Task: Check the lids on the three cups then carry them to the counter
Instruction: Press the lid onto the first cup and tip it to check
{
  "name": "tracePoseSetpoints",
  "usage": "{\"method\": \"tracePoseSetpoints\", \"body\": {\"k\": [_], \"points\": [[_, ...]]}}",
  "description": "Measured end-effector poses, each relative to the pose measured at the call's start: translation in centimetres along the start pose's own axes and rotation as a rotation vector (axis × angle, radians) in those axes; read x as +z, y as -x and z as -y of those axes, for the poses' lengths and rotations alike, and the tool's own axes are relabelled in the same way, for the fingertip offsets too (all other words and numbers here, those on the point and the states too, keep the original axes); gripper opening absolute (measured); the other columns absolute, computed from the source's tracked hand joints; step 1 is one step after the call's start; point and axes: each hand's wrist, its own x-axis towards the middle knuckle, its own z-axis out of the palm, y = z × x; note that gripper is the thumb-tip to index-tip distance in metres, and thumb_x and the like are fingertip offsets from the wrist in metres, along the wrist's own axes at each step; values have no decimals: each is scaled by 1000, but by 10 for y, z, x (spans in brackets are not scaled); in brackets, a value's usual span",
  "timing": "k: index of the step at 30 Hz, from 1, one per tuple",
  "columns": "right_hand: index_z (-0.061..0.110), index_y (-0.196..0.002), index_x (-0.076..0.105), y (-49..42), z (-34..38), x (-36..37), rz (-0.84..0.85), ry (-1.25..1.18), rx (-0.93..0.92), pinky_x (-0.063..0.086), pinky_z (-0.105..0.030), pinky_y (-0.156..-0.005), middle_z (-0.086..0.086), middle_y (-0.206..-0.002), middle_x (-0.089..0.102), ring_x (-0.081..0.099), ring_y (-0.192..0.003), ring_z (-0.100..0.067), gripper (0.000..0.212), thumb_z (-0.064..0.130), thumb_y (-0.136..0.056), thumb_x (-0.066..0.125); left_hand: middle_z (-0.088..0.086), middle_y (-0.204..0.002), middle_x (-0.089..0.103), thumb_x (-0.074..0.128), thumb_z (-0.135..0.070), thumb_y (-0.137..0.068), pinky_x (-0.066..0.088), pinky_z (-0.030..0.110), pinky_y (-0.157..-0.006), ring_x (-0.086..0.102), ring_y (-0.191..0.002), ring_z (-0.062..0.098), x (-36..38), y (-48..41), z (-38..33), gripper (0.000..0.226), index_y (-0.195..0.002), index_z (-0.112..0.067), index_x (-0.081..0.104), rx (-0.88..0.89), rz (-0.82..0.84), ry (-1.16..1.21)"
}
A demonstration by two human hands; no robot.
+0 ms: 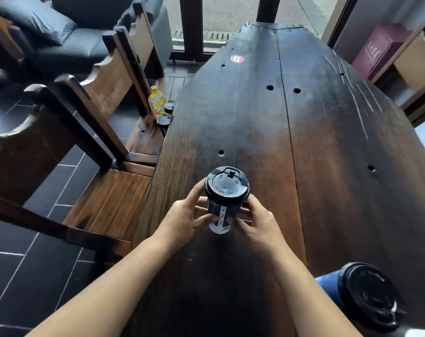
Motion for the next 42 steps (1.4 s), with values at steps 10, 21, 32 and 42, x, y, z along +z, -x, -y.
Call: {"method": "tracePoseSetpoints", "body": {"k": [10, 21, 32, 42], "points": [[25, -127, 57, 6, -21, 10, -5, -45, -57, 53, -11, -92, 14, -118, 72, 70, -113, 0, 43, 6, -92, 74, -5, -120, 73, 84, -11, -85, 58, 14, -76, 76, -98, 5, 17, 4, 28, 87, -141, -52, 31, 48, -32, 3], [30, -129, 55, 4, -21, 10, 43, -55, -47, 58, -18, -93, 12, -117, 72, 69, -115, -2, 49, 14, -89, 80, -4, -116, 72, 83, -15, -86, 64, 34, -84, 75, -101, 9, 15, 5, 27, 81, -130, -61, 33, 22, -2, -58], [39, -124, 57, 8, -19, 8, 22, -1, -71, 56, -18, -87, 11, -119, 71, 71, -105, -3, 52, 21, -82, 84, -8, -120, 73, 81, -17, -88, 55, 16, -80, 73, -104, 0, 15, 4, 20, 73, -135, -54, 39, -14, 53, -57], [30, -155, 32, 24, -26, 7, 82, 218, 187, 51, -33, -103, 0, -137, 55, 60, -121, -17, 84, 31, -87, 80, -5, -141, 61, 84, -28, -85, 57, 41, -100, 66, -115, 15, -1, 33, 17, 87, -152, -46, 32, -153, 57, -193]]}}
